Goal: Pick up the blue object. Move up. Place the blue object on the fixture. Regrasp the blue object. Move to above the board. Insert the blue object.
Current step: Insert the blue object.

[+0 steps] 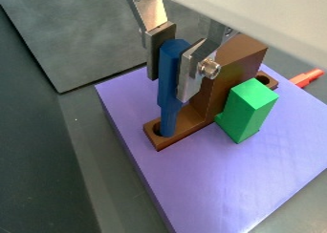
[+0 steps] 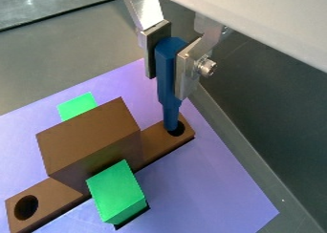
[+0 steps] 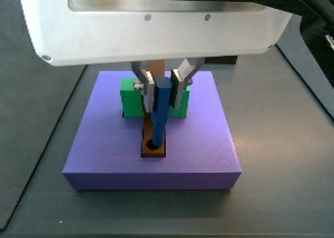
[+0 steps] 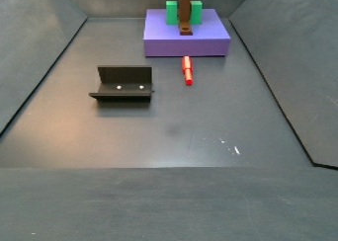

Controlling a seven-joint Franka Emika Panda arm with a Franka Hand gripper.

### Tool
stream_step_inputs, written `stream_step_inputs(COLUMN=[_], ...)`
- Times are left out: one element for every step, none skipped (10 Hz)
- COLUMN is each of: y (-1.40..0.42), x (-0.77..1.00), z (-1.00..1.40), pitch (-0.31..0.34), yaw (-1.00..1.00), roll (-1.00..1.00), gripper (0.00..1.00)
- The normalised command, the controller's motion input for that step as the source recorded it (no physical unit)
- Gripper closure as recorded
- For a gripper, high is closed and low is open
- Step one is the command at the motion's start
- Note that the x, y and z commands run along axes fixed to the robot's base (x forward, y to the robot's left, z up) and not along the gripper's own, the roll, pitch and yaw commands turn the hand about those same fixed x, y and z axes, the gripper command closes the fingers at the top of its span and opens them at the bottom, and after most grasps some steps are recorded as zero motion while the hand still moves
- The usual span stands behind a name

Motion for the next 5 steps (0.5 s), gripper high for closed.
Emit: stream_step_inputs(y=[-0.07, -0.05, -0.04, 0.00, 0.00], x=[0.00, 0.00, 0.00, 0.02, 0.00], z=[-0.07, -0.03, -0.03, -0.07, -0.06], pitch=[0.000, 0.000, 0.000, 0.000, 0.000], yaw=[0.03, 0.03, 0.04, 0.05, 0.02], roll=[0.00, 0.00, 0.00, 0.01, 0.04], gripper=[1.00, 1.00, 1.00, 1.00, 1.00])
